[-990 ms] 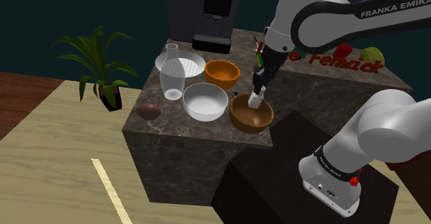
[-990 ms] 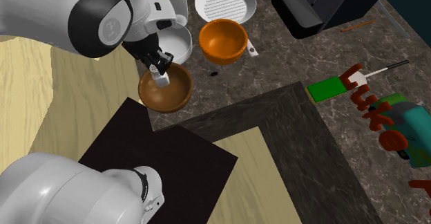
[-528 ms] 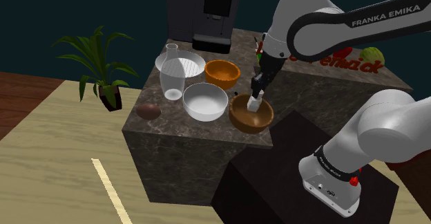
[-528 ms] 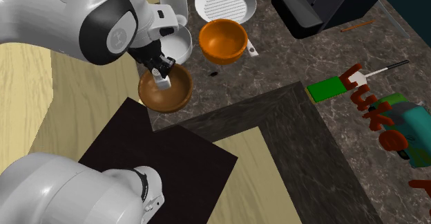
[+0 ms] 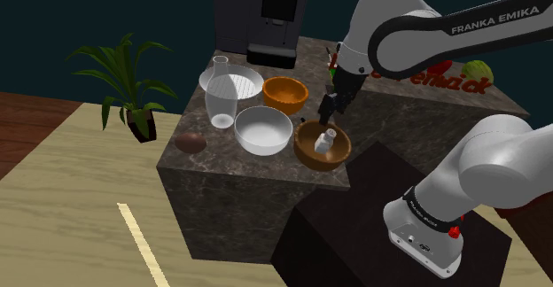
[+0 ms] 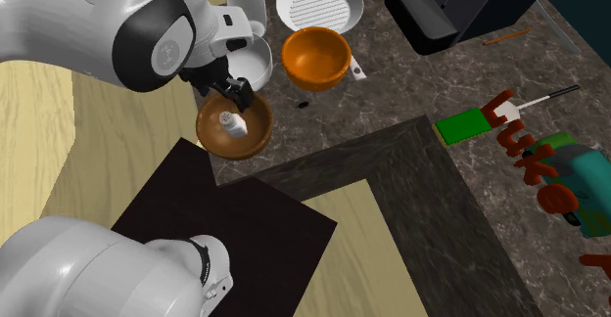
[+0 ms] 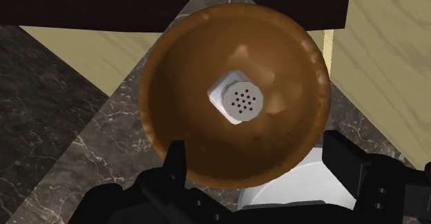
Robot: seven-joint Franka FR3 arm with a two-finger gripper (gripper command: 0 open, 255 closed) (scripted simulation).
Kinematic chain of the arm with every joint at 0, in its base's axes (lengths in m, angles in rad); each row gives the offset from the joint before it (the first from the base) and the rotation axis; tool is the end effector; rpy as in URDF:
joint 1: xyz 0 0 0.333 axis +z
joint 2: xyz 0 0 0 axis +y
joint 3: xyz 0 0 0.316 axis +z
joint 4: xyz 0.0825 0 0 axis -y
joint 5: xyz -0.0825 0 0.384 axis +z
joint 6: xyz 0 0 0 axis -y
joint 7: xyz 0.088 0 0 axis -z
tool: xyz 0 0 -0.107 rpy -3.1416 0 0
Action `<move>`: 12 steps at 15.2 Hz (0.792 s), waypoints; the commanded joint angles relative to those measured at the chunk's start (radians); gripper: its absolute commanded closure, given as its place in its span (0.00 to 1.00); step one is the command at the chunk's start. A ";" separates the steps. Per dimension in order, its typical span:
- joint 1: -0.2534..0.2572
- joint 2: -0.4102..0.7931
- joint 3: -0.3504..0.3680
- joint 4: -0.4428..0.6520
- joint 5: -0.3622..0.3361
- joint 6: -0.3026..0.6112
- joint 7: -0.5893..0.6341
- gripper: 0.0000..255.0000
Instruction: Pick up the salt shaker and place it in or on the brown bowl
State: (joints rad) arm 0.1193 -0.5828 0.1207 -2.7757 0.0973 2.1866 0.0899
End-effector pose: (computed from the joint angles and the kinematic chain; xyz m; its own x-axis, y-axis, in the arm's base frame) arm 0.3330 0.0812 0.3766 0.9973 0.0734 -0.0092 0.0733 -0.9972 -0.0118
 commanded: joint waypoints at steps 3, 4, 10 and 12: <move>-0.001 -0.038 -0.006 0.045 -0.005 -0.084 0.000 0.00; -0.002 -0.054 -0.008 0.070 -0.007 -0.124 0.001 0.00; -0.003 -0.065 -0.011 0.090 -0.009 -0.155 0.001 0.00; -0.003 -0.065 -0.011 0.090 -0.009 -0.155 0.001 0.00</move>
State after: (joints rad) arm 0.1164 -0.6472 0.1101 -2.6856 0.0886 2.0323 0.0908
